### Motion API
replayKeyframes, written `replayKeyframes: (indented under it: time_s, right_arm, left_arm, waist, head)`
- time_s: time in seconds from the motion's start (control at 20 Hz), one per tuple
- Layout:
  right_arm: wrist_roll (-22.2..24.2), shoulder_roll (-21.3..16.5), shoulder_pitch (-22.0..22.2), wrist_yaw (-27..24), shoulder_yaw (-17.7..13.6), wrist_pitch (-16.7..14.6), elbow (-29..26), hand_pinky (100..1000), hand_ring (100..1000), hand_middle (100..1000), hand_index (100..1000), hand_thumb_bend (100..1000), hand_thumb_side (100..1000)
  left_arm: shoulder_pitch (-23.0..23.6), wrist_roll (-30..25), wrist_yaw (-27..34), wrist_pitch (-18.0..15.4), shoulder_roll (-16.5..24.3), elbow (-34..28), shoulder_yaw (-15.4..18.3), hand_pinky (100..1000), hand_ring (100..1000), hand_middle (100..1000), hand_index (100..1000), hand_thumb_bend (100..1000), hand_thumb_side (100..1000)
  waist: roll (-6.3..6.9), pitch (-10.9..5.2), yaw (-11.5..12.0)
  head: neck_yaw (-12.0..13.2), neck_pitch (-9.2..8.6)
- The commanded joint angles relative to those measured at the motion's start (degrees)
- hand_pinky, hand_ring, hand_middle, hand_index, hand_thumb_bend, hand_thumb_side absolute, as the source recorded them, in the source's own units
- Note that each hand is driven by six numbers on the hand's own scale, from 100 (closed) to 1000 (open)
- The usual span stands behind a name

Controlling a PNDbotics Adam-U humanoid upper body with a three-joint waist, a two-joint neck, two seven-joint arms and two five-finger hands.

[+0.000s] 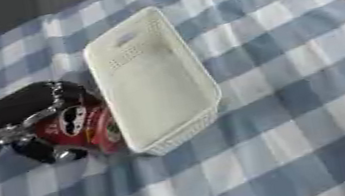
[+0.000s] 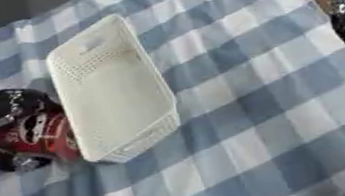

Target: Pick up objects on the table and place them in the box.

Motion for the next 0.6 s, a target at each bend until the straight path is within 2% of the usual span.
replayKeyframes:
  time_s: [0.05, 0.1, 0.35, 0.6]
  right_arm:
    - [0.0, 0.4, -1.0, 0.2, 0.1, -0.3, -0.5, 779, 914, 932, 911, 100, 500]
    - [0.1, 0.4, -1.0, 0.2, 0.1, -0.4, -0.5, 778, 914, 932, 911, 100, 499]
    - [0.1, 0.5, -0.8, 0.2, 0.1, -0.4, -0.4, 777, 913, 932, 912, 100, 502]
    - [0.3, 0.4, 0.4, -0.1, 0.1, -0.2, -0.8, 774, 911, 930, 913, 100, 508]
  left_arm:
    - [-0.2, 1.3, 3.2, 0.7, 0.0, 0.7, -0.6, 100, 123, 203, 293, 100, 306]
    - [-0.3, 1.5, 3.8, 0.9, 0.0, 0.9, -0.7, 100, 114, 180, 268, 100, 343]
    - [-0.5, 0.9, 4.0, 2.1, 0.4, 0.7, -0.7, 100, 100, 163, 254, 100, 337]
    - [-0.5, 1.6, 3.2, 2.7, 1.2, -0.6, -0.1, 100, 100, 165, 257, 100, 269]
  waist:
    - [-0.62, -0.6, 0.0]
    - [-0.68, -0.56, 0.0]
    - [-0.8, -0.7, 0.5]
    - [-0.81, -1.56, 1.7]
  head:
    - [0.0, -1.09]
    - [0.0, -1.08]
    - [0.0, -0.87]
    - [0.0, -0.71]
